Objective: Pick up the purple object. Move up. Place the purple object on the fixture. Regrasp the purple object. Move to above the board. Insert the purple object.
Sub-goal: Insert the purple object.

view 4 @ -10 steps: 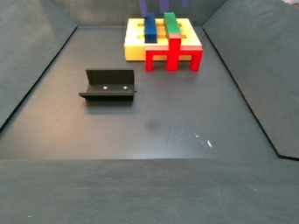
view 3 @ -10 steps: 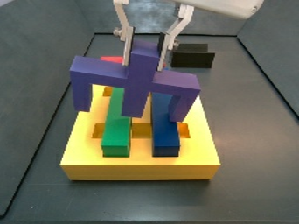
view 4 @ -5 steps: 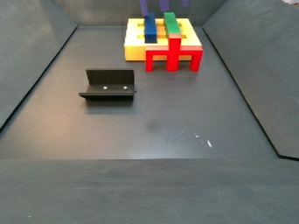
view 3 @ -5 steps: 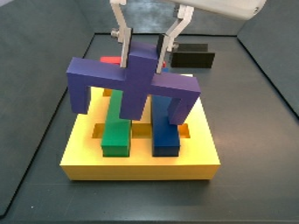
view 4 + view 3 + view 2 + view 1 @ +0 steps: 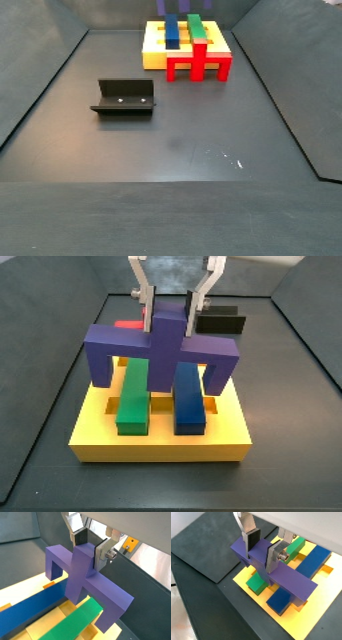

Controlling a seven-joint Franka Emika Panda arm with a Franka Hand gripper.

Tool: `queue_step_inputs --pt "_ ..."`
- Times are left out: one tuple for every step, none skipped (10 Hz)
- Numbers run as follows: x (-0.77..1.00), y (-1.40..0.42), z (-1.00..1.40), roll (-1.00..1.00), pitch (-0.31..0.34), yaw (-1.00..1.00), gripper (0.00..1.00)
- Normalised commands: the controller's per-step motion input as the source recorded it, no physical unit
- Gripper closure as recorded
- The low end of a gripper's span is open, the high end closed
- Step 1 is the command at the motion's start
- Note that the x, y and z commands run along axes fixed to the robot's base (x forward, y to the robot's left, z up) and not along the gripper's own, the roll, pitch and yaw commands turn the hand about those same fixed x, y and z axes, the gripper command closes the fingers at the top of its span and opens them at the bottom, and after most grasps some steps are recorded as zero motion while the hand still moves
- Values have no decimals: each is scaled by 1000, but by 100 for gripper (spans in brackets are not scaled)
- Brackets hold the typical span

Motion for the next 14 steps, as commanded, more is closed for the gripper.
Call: queue_step_inputs --pt "40 209 111 -500 -220 0 100" --pt "100 283 57 -500 -157 23 100" --pt "89 306 43 -500 -109 71 100" --pt "100 246 89 -500 -123 77 100" --pt "97 237 94 -500 -131 63 100" --pt "71 234 100 -500 -114 63 100" --pt "9 154 117 -500 -106 34 100" --pt "0 54 134 -500 -97 0 100" --pt "-120 0 0 -500 -123 0 100" --pt "-251 -54 -146 -449 -157 -49 100" --pt "-343 -54 -237 -409 -164 -100 100" --pt "-366 -114 -171 -436 -164 -111 100" --pt "-200 -137 -131 -450 -164 0 100" --pt "-77 -129 -174 -426 -156 0 100"
